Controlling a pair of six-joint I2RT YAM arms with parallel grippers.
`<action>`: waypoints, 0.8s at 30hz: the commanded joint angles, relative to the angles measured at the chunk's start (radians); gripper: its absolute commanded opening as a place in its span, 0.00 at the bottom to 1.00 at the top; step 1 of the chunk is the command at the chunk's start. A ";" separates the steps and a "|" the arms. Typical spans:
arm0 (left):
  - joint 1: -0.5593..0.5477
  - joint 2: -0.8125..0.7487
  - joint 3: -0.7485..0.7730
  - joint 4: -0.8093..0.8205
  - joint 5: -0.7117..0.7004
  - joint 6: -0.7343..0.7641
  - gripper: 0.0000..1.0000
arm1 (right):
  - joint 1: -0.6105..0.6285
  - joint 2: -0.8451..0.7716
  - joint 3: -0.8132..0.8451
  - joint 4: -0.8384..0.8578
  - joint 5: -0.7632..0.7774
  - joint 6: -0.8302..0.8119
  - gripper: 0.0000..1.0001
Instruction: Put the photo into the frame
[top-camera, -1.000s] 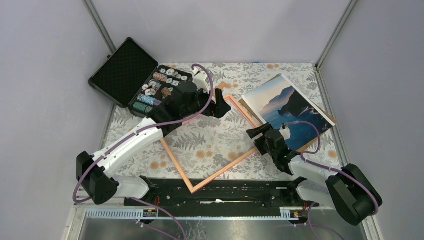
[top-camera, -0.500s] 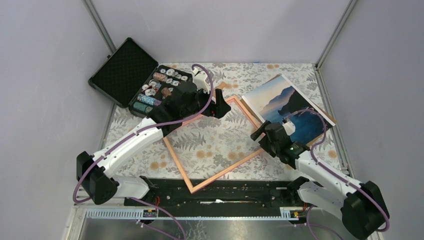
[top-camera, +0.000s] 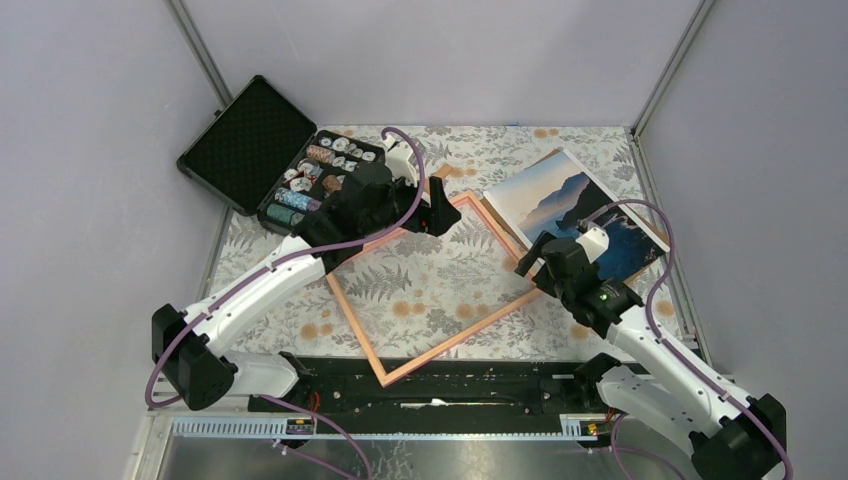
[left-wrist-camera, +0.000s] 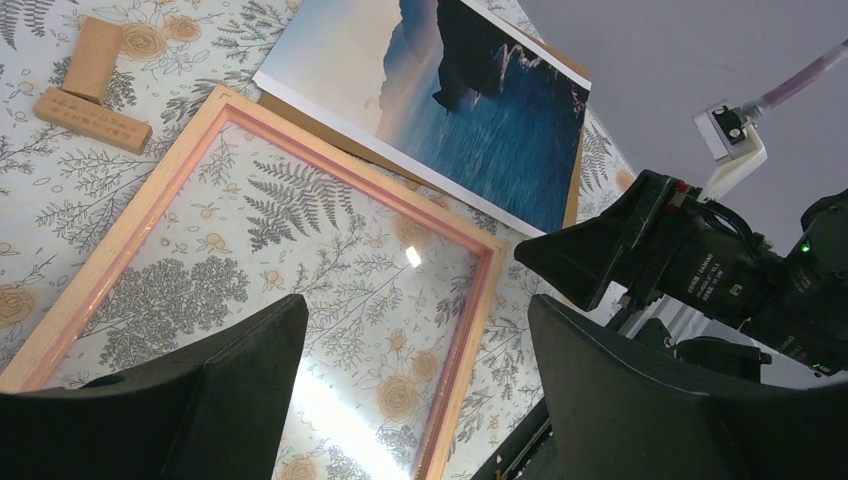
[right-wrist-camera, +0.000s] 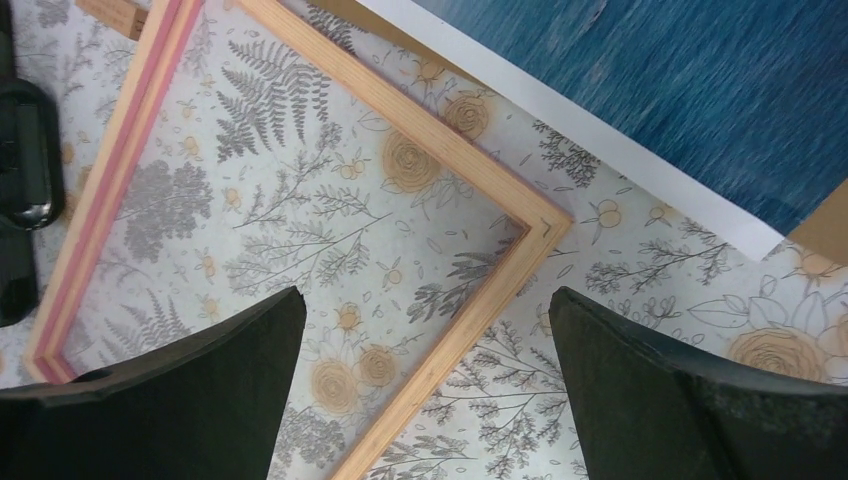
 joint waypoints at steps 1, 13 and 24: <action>-0.002 -0.042 -0.008 0.057 0.006 0.001 0.86 | 0.009 0.021 0.032 -0.012 0.088 -0.074 1.00; -0.013 -0.060 -0.008 0.059 0.010 0.006 0.87 | -0.513 -0.041 -0.142 0.189 -0.328 -0.097 1.00; -0.018 -0.053 -0.004 0.056 0.030 0.004 0.87 | -0.864 -0.106 -0.261 0.129 -0.485 -0.044 0.99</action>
